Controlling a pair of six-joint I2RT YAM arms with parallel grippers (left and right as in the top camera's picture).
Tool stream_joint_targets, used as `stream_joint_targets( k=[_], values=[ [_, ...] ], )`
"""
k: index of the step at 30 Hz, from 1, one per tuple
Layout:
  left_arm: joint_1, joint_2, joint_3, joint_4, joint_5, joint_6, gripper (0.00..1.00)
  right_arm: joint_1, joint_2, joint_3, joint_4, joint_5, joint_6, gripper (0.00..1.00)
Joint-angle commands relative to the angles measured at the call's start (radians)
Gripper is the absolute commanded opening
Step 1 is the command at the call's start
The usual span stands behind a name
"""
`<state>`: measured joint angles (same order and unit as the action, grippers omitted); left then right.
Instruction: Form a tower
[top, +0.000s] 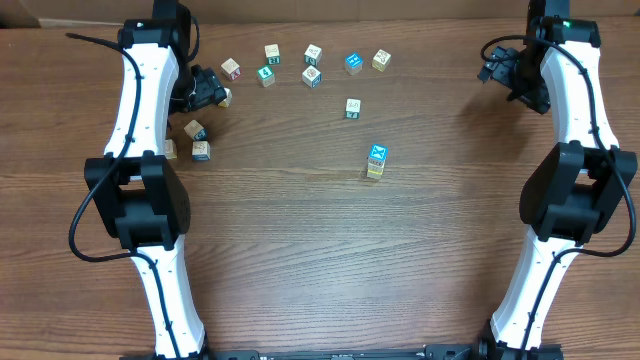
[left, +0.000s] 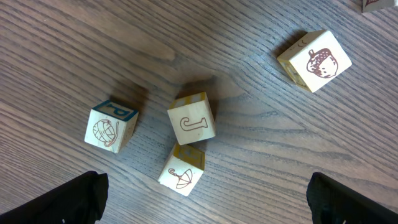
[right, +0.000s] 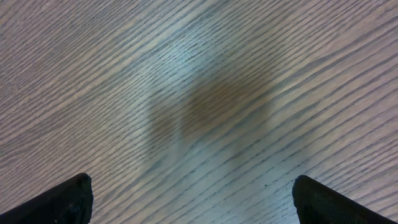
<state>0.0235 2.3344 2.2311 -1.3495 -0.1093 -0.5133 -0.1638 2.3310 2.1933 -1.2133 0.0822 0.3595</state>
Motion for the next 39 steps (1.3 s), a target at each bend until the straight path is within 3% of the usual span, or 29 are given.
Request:
stream_joint_targets(
  k=[1,12,25,29,39],
  values=[
    [0.015,0.013,0.021,0.001,-0.005,0.023,1.0,-0.006,-0.018,0.012,0.004,0.003,0.003,1.0],
    [0.142,0.013,0.021,0.001,-0.005,0.023,1.0,-0.006,-0.018,0.012,0.004,0.003,0.003,1.0],
    [0.146,0.013,0.021,0.001,-0.005,0.023,1.0,-0.006,-0.018,0.012,0.005,0.006,0.003,1.0],
    [0.146,0.013,0.021,0.001,-0.005,0.023,0.99,-0.006,-0.018,0.012,0.105,0.093,-0.027,1.0],
    [0.146,0.013,0.021,0.001,-0.005,0.023,1.0,-0.006,-0.018,0.012,0.217,0.009,-0.015,1.0]
  ],
)
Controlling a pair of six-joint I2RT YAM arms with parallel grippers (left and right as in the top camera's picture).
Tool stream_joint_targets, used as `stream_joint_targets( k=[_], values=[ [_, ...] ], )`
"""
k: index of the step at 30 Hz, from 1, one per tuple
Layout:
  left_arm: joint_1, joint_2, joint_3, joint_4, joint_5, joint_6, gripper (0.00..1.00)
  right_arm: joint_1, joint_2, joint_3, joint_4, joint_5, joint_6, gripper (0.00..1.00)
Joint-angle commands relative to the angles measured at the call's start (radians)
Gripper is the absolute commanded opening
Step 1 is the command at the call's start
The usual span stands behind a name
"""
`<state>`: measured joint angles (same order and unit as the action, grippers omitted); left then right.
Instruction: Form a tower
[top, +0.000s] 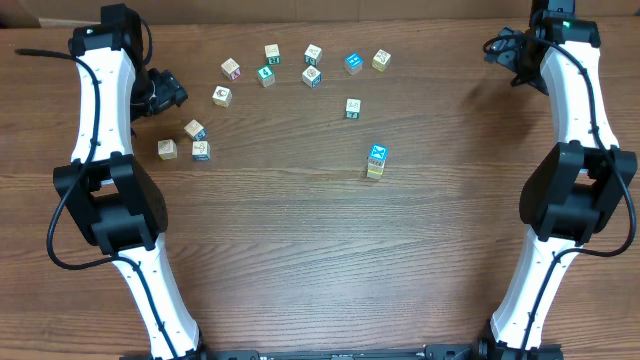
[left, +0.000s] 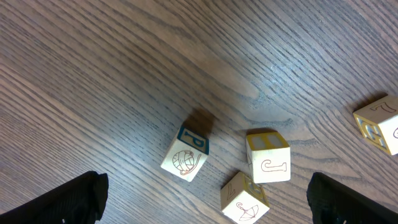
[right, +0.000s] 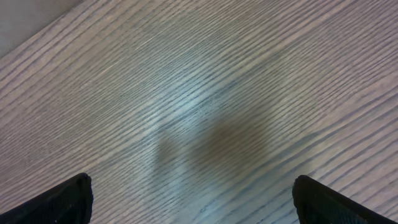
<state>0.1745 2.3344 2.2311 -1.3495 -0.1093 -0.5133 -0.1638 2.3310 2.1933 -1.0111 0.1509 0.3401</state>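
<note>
A two-block tower (top: 376, 161), blue block on top, stands right of the table's middle. My left gripper (top: 166, 90) hangs open at the far left, holding nothing. In the left wrist view the left gripper (left: 206, 202) looks down on a yarn-ball block (left: 185, 155), a yellow J block (left: 268, 163) and an umbrella block (left: 244, 199) lying between its fingers (left: 69, 198). My right gripper (top: 505, 52) is open at the far right. The right wrist view shows the right gripper (right: 194, 199) above bare wood.
Several loose blocks lie along the far side, among them a teal one (top: 266, 74), a blue one (top: 353, 63) and a tan one (top: 381, 59). A single block (top: 353, 108) sits behind the tower. Another block (left: 380, 123) shows at the left wrist view's right edge.
My left gripper has moved left, away from the block row, uncovering a block beside it; the three-block cluster now sits lower right in its view. The right gripper has shifted slightly toward the far edge.
</note>
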Motion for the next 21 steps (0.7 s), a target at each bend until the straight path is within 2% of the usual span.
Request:
stream_joint_targets(
  k=[1,5,9,12,14,15,17,18,21],
  values=[
    [-0.005,0.013,0.021,0.001,-0.005,0.023,1.0,-0.005,-0.018,0.012,0.01,-0.102,0.004,1.0],
    [-0.005,0.013,0.021,0.001,-0.005,0.023,1.0,-0.006,-0.018,0.012,-0.117,-0.321,0.004,1.0],
    [-0.005,0.013,0.021,0.001,-0.005,0.023,1.0,-0.009,-0.029,0.019,-0.166,-0.336,0.002,1.0],
    [-0.005,0.013,0.021,0.001,-0.005,0.023,0.99,-0.013,-0.067,0.036,-0.193,-0.337,-0.02,0.75],
    [-0.005,0.013,0.021,0.001,-0.005,0.023,0.99,-0.01,-0.114,0.056,-0.207,-0.34,-0.051,0.53],
    [-0.005,0.013,0.021,0.001,-0.005,0.023,0.99,-0.006,-0.14,0.069,-0.213,-0.34,-0.058,0.35],
    [-0.005,0.013,0.021,0.001,-0.005,0.023,0.99,0.002,-0.191,0.107,-0.233,-0.34,-0.057,0.13],
    [-0.005,0.013,0.021,0.001,-0.005,0.023,0.99,0.007,-0.212,0.127,-0.241,-0.34,-0.057,0.05],
    [-0.005,0.013,0.021,0.001,-0.005,0.023,1.0,0.04,-0.293,0.235,-0.287,-0.339,-0.057,0.04]
  ],
)
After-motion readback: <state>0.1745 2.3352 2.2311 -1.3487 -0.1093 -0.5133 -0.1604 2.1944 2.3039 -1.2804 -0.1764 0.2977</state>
